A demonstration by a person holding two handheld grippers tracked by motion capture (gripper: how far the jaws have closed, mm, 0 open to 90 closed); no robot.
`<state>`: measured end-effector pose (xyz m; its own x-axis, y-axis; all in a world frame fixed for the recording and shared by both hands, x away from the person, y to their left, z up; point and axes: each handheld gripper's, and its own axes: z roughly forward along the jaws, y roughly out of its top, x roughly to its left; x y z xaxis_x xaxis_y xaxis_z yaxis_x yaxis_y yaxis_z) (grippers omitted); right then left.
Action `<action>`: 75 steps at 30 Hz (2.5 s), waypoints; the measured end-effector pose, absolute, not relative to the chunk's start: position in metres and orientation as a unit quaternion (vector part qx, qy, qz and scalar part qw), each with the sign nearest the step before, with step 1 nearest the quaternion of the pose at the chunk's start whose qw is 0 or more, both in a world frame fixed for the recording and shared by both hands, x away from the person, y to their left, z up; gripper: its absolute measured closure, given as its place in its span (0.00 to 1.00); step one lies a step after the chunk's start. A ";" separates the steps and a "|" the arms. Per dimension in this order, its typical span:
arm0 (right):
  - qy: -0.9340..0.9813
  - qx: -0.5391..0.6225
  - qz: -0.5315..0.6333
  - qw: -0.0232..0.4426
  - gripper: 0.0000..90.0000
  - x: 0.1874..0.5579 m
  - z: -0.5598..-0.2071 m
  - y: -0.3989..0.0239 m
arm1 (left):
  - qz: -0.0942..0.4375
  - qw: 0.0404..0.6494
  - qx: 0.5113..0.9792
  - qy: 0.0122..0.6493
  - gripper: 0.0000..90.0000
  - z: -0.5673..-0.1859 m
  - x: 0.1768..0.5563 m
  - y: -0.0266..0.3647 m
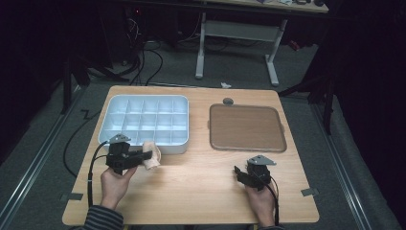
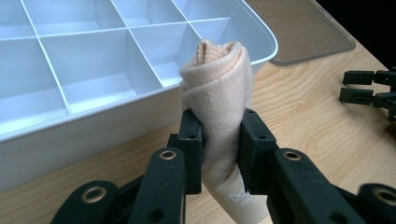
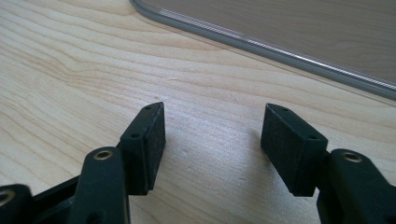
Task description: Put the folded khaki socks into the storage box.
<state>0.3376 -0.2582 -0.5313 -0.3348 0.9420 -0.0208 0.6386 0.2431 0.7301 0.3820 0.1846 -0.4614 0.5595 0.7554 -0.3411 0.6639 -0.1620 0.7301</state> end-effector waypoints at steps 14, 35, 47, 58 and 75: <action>0.752 0.526 0.320 0.237 0.45 0.337 -0.531 -0.258 | 0.055 0.453 0.753 0.474 0.82 -0.458 0.383 0.195; 0.752 0.526 0.319 0.237 0.45 0.337 -0.531 -0.258 | 0.067 0.464 0.736 0.489 0.82 -0.450 0.388 0.215; 0.751 0.527 0.320 0.237 0.45 0.337 -0.531 -0.258 | 0.074 0.463 0.736 0.488 0.82 -0.437 0.397 0.220; 0.750 0.528 0.321 0.236 0.46 0.337 -0.531 -0.258 | 0.065 0.452 0.746 0.485 0.81 -0.434 0.410 0.220; 0.750 0.528 0.320 0.236 0.46 0.337 -0.531 -0.258 | 0.059 0.447 0.749 0.486 0.81 -0.428 0.425 0.220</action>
